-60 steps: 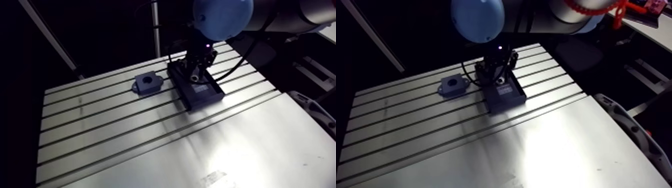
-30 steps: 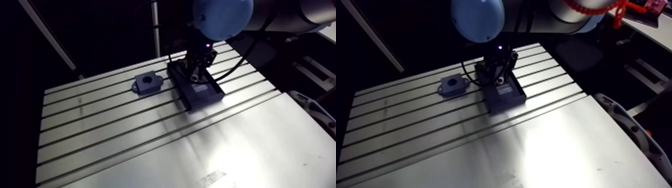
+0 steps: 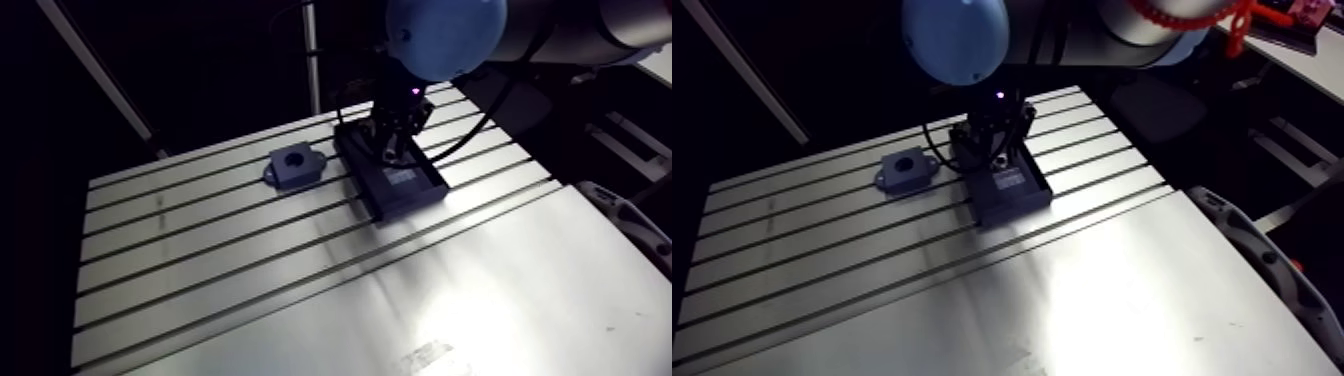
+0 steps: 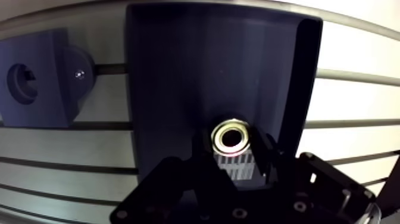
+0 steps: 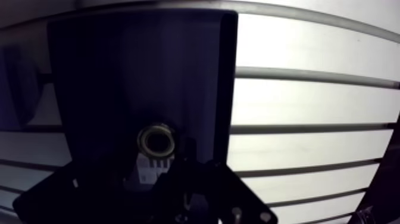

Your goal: Pick up the bearing and press it into the housing until flush.

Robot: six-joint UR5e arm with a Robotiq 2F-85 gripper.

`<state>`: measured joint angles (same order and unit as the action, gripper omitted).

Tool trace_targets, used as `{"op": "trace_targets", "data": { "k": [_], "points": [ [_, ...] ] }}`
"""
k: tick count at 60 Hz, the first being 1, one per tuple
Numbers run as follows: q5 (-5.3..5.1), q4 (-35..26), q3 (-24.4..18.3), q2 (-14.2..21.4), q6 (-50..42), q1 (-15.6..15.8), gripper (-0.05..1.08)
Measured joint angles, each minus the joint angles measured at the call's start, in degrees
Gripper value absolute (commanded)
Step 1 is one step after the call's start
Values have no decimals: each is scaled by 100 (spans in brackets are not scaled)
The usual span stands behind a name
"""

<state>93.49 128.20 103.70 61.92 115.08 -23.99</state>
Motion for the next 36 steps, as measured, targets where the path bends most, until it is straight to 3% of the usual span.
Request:
{"op": "trace_targets", "data": {
  "k": [36],
  "points": [
    [7, -5, -9, 26, 1, -7, 66]
  ]
}}
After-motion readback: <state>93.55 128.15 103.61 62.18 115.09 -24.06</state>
